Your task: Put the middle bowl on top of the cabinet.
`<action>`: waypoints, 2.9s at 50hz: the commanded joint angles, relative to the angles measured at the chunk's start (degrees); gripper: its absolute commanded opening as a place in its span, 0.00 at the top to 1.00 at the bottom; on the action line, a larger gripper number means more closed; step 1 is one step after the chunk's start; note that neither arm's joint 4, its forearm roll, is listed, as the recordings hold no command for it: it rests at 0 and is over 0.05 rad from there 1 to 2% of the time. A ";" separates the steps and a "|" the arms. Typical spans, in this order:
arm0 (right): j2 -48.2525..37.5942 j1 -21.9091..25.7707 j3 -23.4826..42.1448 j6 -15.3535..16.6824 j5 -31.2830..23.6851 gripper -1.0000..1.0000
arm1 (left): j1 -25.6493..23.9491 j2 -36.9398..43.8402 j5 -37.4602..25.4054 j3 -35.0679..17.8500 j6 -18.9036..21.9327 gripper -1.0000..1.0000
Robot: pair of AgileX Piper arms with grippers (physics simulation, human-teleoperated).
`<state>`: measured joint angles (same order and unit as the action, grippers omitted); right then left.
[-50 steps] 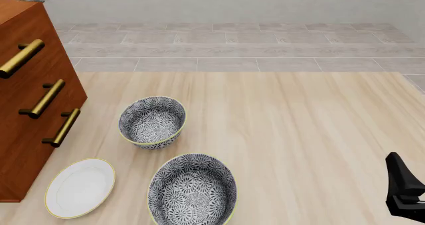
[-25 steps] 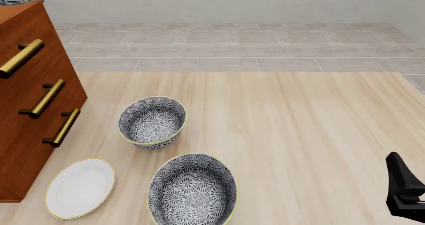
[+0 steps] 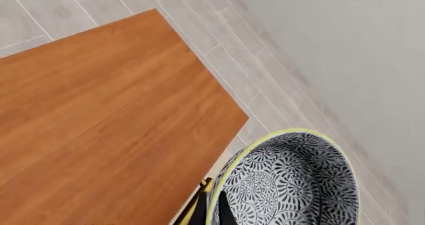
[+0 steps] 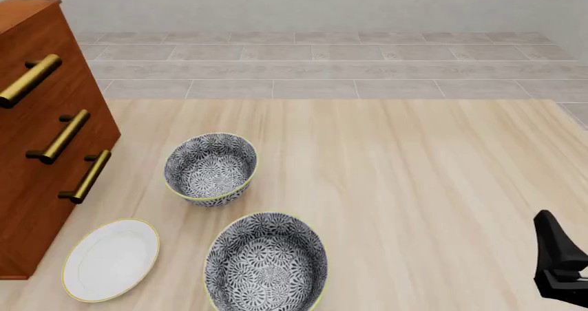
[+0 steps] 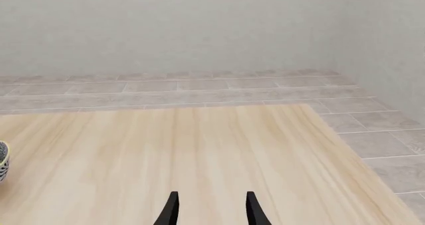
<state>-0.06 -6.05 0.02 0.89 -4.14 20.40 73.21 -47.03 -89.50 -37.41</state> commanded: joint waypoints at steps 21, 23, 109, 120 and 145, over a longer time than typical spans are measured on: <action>-0.04 0.27 0.03 0.52 0.56 0.00 | 4.80 2.22 -2.23 -0.78 -6.55 1.00; -0.05 0.30 0.03 0.45 0.65 0.00 | 5.26 2.32 -2.30 -0.86 -6.68 1.00; -0.09 0.62 0.01 0.40 0.20 0.00 | 15.23 4.31 -0.07 0.45 -4.11 0.00; -0.14 0.67 0.01 0.50 0.16 0.00 | 14.65 1.91 0.57 1.66 -5.29 0.00; -0.07 0.65 0.01 0.60 0.22 0.00 | 11.45 -7.25 2.72 6.45 -8.46 0.00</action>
<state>-0.17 -5.45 0.03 1.45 -3.96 33.18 69.38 -45.22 -84.80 -44.93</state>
